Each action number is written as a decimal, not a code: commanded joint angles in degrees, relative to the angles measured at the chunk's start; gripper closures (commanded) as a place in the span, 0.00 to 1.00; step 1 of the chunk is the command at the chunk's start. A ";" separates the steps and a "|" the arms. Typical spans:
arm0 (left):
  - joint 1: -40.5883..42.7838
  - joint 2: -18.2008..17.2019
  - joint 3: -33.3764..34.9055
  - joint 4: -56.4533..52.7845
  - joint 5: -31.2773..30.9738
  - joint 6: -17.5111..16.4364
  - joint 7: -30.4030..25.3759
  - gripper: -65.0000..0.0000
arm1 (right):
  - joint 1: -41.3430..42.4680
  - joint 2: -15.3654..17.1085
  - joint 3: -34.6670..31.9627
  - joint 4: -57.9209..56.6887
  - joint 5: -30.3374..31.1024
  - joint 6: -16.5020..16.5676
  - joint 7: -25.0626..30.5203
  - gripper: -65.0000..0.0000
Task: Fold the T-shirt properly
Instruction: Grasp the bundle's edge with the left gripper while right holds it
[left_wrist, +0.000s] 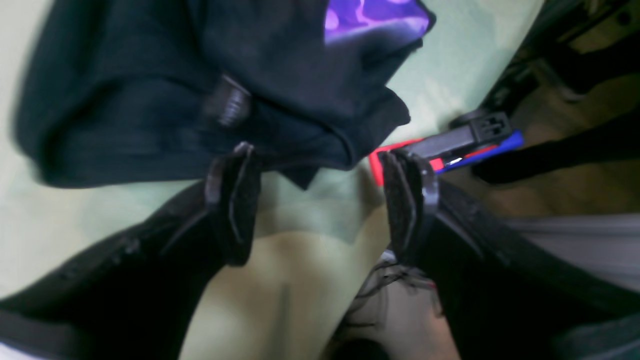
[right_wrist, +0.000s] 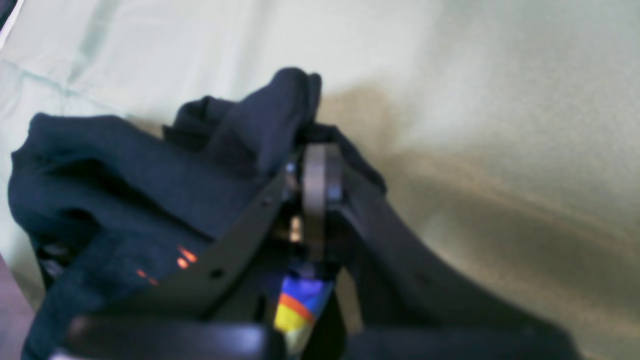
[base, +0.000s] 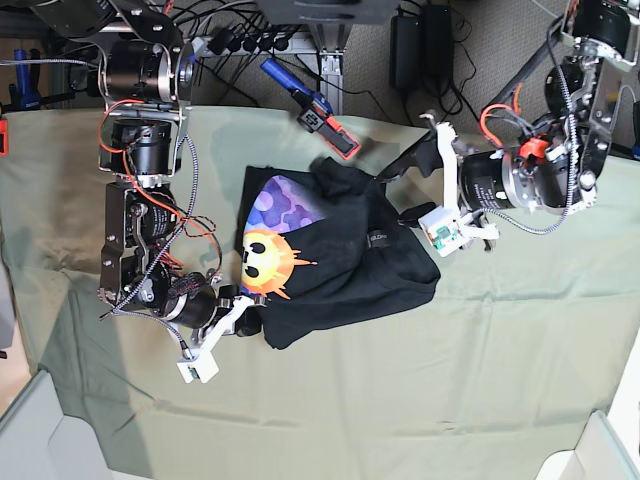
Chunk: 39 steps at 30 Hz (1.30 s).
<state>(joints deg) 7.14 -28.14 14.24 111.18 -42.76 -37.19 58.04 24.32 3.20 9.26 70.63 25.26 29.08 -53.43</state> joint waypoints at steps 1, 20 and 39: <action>-0.28 0.24 -0.35 -0.68 -0.57 2.08 -0.81 0.36 | 1.66 0.26 0.07 0.81 1.40 4.76 0.87 1.00; -0.07 6.34 -8.31 -10.80 -16.85 1.55 6.43 0.36 | 1.66 0.28 0.04 0.81 2.16 4.76 0.70 1.00; 1.31 10.43 -5.11 -10.86 -15.21 0.98 3.61 0.36 | 1.51 0.26 0.04 0.81 2.51 4.76 0.04 1.00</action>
<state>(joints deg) 8.86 -17.43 9.30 99.59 -57.08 -34.96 62.48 24.29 3.18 9.26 70.63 26.50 29.08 -54.22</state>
